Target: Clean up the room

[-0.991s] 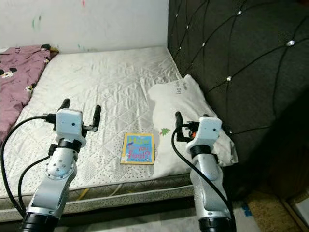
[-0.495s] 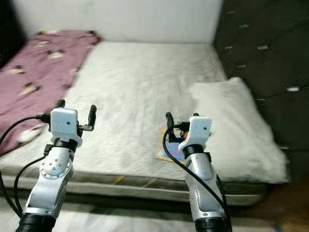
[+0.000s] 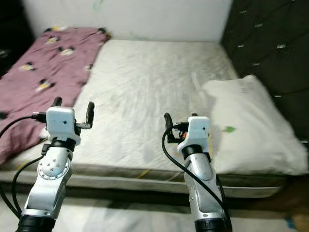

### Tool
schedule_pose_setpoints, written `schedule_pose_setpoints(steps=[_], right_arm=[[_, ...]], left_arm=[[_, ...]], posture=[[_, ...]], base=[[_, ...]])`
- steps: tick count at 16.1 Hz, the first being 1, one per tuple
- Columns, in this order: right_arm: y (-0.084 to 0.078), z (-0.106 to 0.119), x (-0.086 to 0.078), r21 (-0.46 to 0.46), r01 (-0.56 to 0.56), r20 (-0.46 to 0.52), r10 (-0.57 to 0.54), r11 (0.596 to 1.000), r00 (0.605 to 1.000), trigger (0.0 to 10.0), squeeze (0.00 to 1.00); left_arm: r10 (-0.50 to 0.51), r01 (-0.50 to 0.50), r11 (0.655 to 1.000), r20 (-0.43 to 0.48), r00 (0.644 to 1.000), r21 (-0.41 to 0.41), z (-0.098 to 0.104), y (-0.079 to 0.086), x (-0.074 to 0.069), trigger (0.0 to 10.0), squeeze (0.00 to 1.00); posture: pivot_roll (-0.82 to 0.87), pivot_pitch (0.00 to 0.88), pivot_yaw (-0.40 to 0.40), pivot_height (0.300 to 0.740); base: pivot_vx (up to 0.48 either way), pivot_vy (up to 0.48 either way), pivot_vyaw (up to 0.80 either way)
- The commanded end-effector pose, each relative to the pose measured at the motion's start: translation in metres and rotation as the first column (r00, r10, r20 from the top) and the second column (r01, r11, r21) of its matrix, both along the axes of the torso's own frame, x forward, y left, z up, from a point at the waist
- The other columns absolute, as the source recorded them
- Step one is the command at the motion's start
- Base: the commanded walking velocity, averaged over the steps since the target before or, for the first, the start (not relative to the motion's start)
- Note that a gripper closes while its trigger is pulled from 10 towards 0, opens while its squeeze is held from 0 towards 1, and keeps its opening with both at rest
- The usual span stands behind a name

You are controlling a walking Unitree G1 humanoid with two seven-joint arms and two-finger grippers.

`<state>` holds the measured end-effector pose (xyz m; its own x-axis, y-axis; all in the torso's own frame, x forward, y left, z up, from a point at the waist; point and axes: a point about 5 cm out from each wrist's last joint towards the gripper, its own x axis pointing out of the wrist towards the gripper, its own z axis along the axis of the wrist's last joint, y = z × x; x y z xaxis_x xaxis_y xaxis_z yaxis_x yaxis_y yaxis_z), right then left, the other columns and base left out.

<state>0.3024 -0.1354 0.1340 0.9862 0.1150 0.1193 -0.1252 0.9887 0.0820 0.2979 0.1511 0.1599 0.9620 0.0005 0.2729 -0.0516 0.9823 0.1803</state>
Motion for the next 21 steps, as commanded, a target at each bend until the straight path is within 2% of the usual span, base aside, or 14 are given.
schedule_pose_setpoints(steps=[1, 4, 7, 16, 19, 21], right_arm=[[-0.0098, -0.0036, -0.0012, 0.002, 0.024, -0.024, -0.024, 1.0, 0.999, 10.0, 0.0], [-0.0091, -0.0049, -0.0013, -0.005, 0.019, -0.028, -0.019, 1.0, 0.999, 10.0, 0.0], [-0.0087, -0.0045, -0.0014, -0.004, 0.019, -0.029, -0.019, 1.0, 0.999, 10.0, 0.0], [-0.0075, -0.004, 0.001, 0.008, 0.029, -0.028, -0.029, 1.0, 0.999, 10.0, 0.0], [-0.0099, -0.0024, 0.0021, 0.018, 0.039, -0.027, -0.038, 0.999, 0.999, 10.0, 0.0], [-0.0114, -0.002, 0.0029, 0.013, 0.044, -0.026, -0.043, 0.999, 0.999, 10.0, 0.0]], left_arm=[[-0.033, 0.033, 0.999, -0.017, 0.999, -0.025, -0.0017, -0.0062, -0.0005, 10.0, 0.0], [-0.093, 0.092, 0.994, -0.018, 0.995, -0.052, -0.0023, -0.0095, -0.0021, 10.0, 0.0], [-0.111, 0.11, 0.992, -0.021, 0.994, -0.063, -0.0018, -0.0102, -0.002, 10.0, 0.0], [-0.125, 0.123, 0.99, -0.029, 0.992, -0.064, -0.0003, -0.0099, -0.0017, 10.0, 0.0], [-0.139, 0.136, 0.987, -0.029, 0.99, -0.084, 0.0016, -0.0144, -0.0004, 10.0, 0.0], [-0.059, 0.056, 0.997, -0.05, 0.997, -0.052, -0.0017, -0.0149, 0.0009, 10.0, 0.0]], posture=[[-0.03, 0.127, 0.023, 0.74], [-0.03, 0.125, 0.024, 0.74], [-0.03, 0.127, 0.025, 0.74], [-0.02, 0.138, 0.033, 0.74], [-0.02, 0.139, 0.034, 0.74], [-0.02, 0.139, 0.032, 0.74]], base=[[0.0, 0.0, 0.0], [0.0, 0.0, -0.74], [0.27, 0.0, -0.55], [0.358, 0.0, 0.0], [0.222, 0.0, 0.0], [0.0, 0.0, 0.0]])
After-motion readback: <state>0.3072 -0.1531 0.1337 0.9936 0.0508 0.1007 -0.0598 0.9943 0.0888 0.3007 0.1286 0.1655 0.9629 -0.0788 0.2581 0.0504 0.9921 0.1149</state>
